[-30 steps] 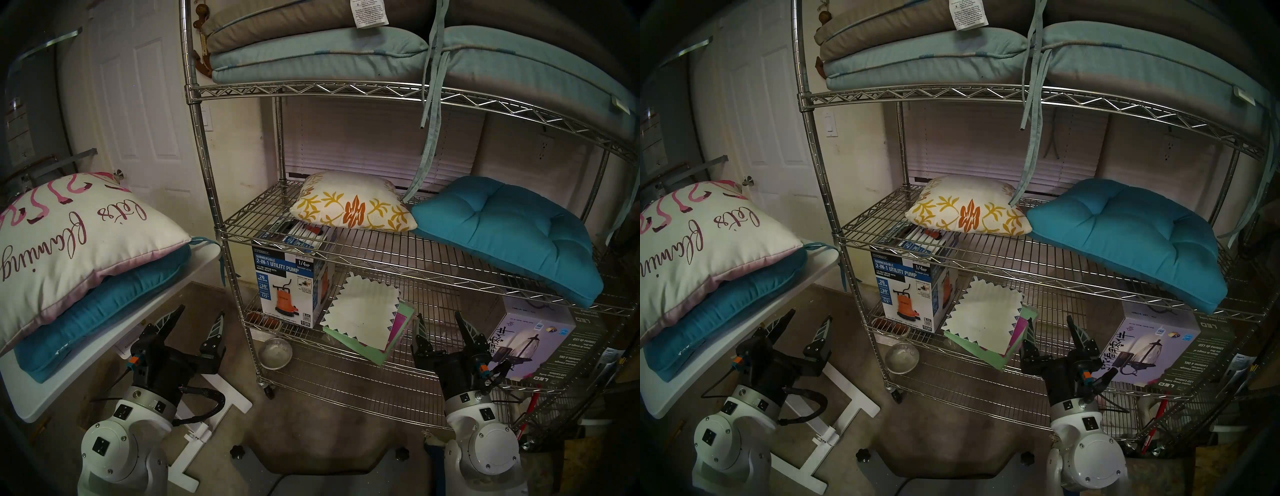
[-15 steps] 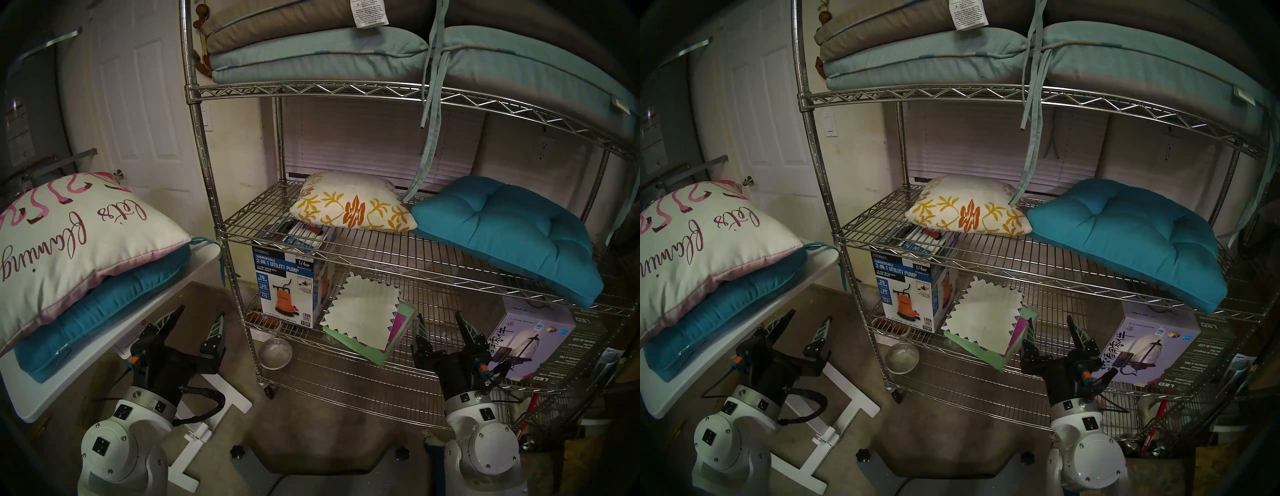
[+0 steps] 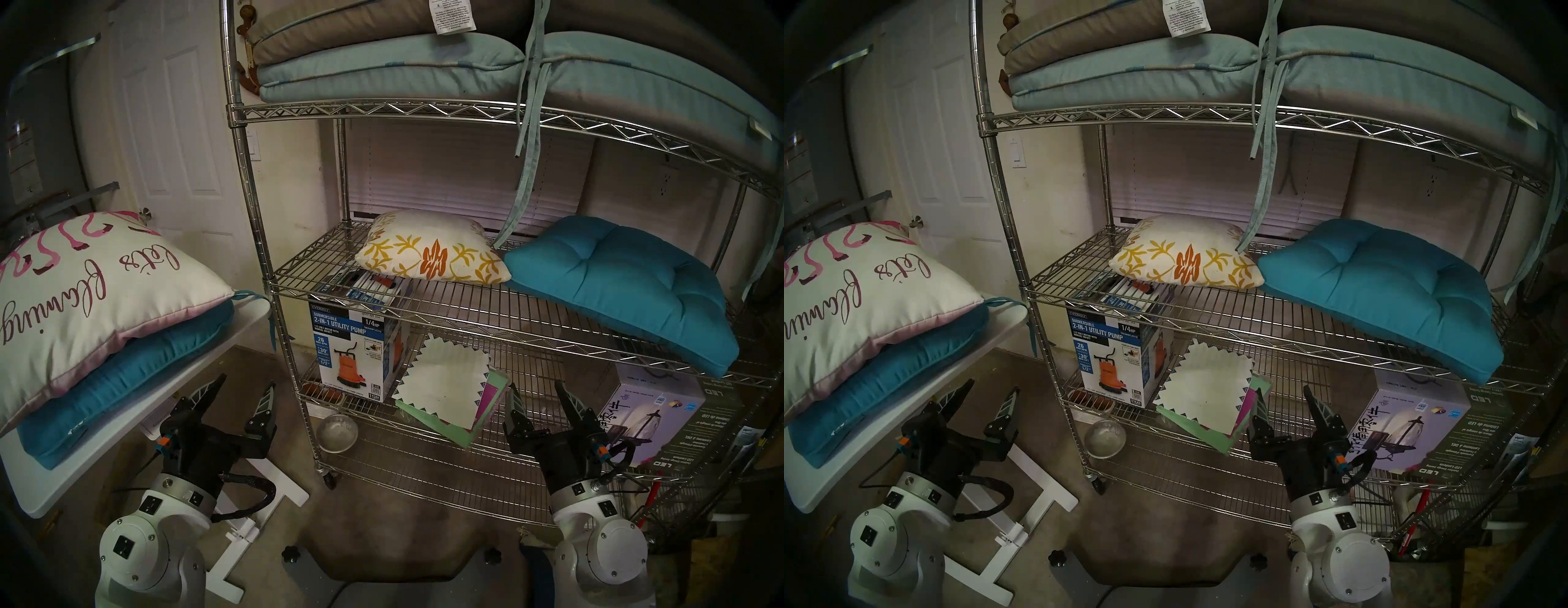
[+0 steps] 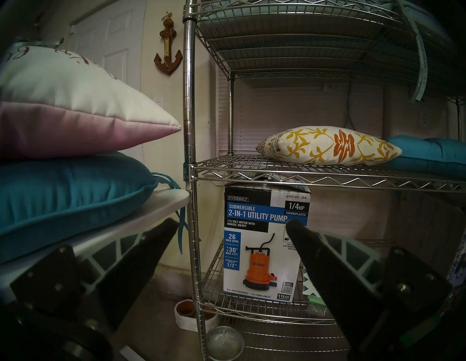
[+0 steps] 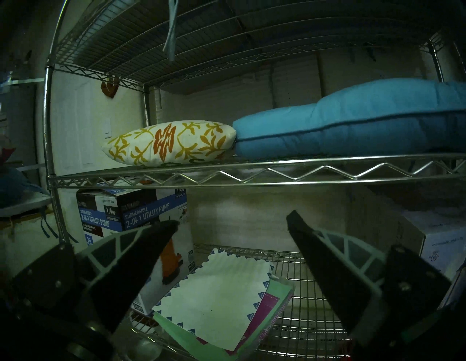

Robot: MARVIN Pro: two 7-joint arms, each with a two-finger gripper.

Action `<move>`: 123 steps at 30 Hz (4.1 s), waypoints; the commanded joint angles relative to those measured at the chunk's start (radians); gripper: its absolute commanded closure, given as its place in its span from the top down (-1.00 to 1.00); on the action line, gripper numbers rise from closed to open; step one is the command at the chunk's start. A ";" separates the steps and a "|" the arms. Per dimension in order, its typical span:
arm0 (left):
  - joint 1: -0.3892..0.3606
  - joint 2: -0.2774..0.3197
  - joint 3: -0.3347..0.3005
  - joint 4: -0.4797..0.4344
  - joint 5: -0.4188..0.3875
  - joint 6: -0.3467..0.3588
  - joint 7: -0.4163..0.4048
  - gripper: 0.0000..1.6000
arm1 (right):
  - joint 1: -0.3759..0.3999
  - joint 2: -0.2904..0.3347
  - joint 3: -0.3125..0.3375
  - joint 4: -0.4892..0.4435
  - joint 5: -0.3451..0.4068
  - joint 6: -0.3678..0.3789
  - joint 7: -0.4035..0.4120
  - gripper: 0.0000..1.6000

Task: Put cushion on the shelf

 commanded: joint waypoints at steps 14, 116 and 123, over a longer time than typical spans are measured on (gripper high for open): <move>-0.001 0.001 0.000 -0.017 0.000 -0.002 -0.001 1.00 | 0.076 0.014 -0.076 -0.193 0.254 0.308 0.027 1.00; -0.016 0.002 0.001 0.002 -0.003 -0.004 -0.001 1.00 | 1.052 -0.074 -0.302 0.462 1.046 0.447 -0.619 1.00; -0.017 0.002 0.001 0.002 -0.003 -0.004 -0.001 1.00 | 1.153 -0.051 -0.316 0.529 0.958 0.472 -0.717 1.00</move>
